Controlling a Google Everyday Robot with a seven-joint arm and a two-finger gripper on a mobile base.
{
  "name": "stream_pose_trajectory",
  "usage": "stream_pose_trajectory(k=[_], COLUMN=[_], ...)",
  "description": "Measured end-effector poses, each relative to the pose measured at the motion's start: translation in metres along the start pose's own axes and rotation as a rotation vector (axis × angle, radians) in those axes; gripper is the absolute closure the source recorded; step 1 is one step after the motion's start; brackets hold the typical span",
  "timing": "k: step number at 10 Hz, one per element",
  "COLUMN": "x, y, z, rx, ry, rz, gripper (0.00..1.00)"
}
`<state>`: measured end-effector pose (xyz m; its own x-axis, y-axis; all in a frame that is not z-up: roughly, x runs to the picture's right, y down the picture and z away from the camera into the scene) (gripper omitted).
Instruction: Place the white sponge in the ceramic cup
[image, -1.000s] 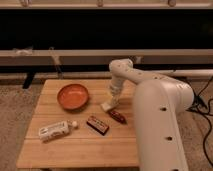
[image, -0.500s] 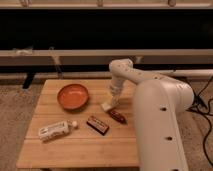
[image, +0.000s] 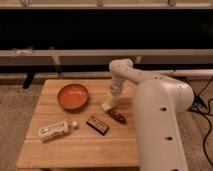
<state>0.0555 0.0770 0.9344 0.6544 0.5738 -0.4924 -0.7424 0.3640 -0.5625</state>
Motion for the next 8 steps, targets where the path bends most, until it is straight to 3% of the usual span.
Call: stream_pose_trajectory(k=[5, 6, 8], x=[0.0, 0.0, -0.004], y=[0.0, 0.001, 0.008], z=[0.0, -0.001, -0.017], rx=[0.0, 0.009, 0.063], ry=[0.001, -0.003, -0.027], rz=[-0.001, -0.007, -0.013], gripper=[1.0, 1.0, 1.0])
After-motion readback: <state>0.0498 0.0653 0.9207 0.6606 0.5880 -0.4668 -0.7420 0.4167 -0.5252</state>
